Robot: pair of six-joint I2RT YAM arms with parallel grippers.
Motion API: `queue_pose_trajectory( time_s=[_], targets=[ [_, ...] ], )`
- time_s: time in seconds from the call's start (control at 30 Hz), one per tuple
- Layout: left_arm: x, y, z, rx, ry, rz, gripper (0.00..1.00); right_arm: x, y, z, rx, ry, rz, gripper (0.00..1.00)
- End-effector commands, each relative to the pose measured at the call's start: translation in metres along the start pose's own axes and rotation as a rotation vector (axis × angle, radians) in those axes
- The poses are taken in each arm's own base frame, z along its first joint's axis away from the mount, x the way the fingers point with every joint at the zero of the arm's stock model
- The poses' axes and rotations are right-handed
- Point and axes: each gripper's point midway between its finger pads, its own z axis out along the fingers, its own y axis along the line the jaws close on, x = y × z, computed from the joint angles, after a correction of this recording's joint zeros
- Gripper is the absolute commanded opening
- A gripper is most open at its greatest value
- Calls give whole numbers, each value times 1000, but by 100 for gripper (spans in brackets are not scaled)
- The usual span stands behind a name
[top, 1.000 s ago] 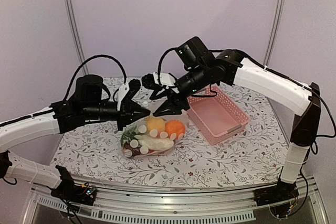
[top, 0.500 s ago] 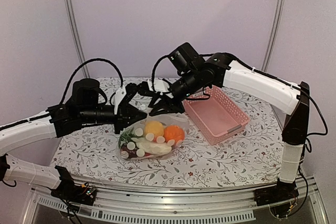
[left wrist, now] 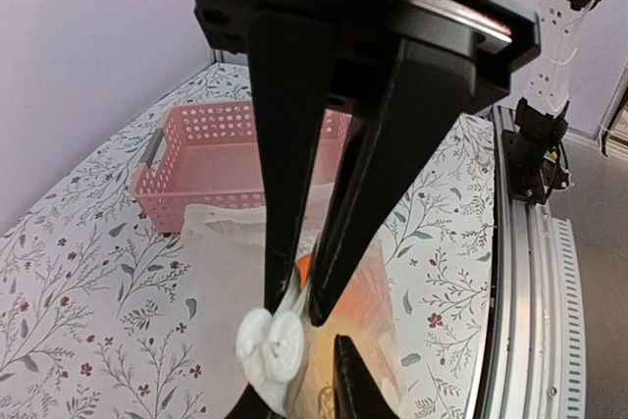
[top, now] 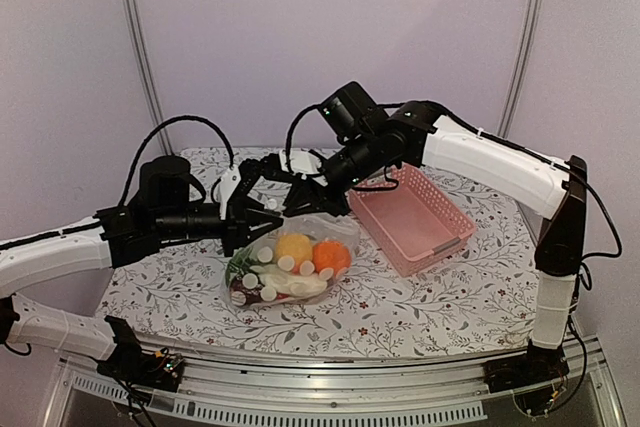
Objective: Place the food in the zip-top bag and seal the zipper
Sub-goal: Pass from the right arm to the left, then hold the zipper from the zipper food storage bag.
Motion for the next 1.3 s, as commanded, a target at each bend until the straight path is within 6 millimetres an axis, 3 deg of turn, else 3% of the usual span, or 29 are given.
queue_pose_trajectory(
  time_s=[0.0, 0.27, 0.5, 0.57, 0.77, 1.27],
  targets=[
    [-3, -3, 7, 20, -29, -18, 17, 5, -2, 8, -10, 15, 25, 9],
    [-9, -8, 8, 52, -47, -19, 6, 2, 0, 5, -13, 6, 24, 12],
    [-5, -9, 5, 48, -42, -22, 2, -12, 9, -3, -62, -56, 27, 42],
    [-4, -9, 3, 48, -41, -17, 2, -16, 13, -3, -86, -76, 37, 44],
    [0, -12, 3, 59, -20, 7, 2, -27, 19, -2, -152, -125, 75, 43],
    [1, -11, 2, 50, -20, 18, 2, -24, 9, 8, -130, -112, 127, 20]
  ],
)
